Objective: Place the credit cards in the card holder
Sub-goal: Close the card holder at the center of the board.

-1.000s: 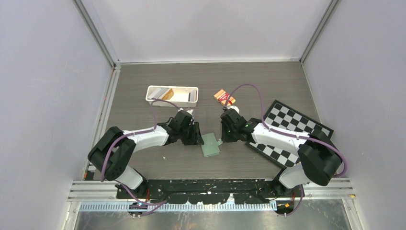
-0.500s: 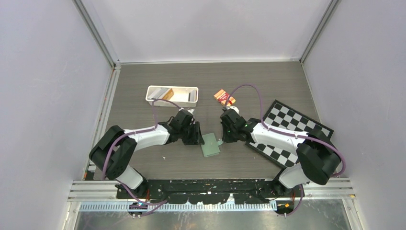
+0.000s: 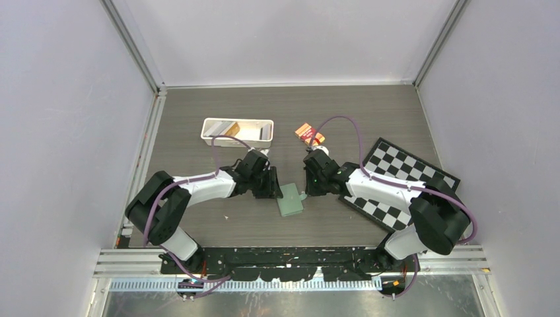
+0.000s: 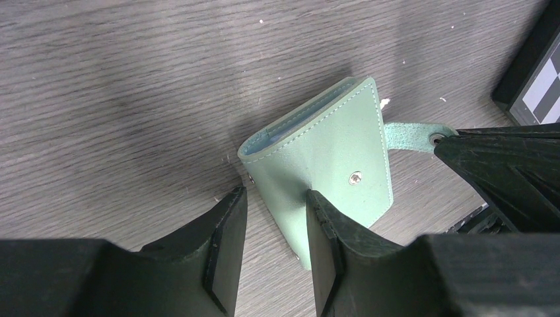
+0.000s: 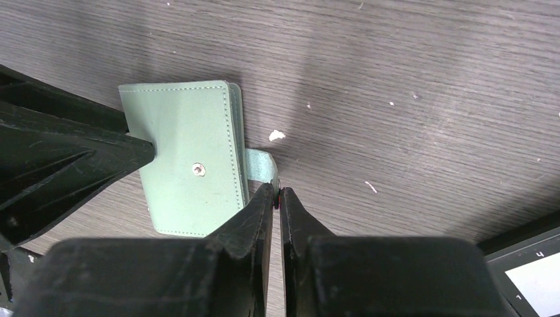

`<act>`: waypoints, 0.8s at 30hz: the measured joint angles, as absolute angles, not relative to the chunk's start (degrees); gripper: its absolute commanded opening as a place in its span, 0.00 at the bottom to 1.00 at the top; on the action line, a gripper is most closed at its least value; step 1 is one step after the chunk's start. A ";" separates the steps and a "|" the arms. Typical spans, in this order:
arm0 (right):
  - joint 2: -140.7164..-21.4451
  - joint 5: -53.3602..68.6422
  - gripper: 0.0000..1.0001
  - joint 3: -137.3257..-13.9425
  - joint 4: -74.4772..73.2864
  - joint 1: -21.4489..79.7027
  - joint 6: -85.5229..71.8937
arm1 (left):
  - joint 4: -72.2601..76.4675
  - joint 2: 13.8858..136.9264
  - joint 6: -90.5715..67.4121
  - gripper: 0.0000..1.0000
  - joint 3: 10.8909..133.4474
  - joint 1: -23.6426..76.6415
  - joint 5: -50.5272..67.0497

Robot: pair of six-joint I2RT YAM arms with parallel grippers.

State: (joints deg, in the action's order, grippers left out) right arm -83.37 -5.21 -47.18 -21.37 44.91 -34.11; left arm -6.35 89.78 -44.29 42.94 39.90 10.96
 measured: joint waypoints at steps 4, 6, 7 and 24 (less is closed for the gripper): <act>-83.22 -4.99 0.11 -47.35 -21.32 44.91 -34.13 | -6.35 89.78 -44.27 0.40 42.94 39.90 10.96; -83.22 -4.93 0.09 -47.35 -21.37 44.91 -34.13 | -6.35 89.78 -44.27 0.40 42.94 39.90 10.96; -83.22 -4.91 0.08 -47.35 -21.37 44.91 -34.13 | -6.35 89.80 -44.27 0.40 42.94 39.90 10.96; -82.37 -4.34 0.01 -47.35 -21.30 44.91 -34.46 | -6.46 90.61 -43.68 0.39 43.70 39.90 11.03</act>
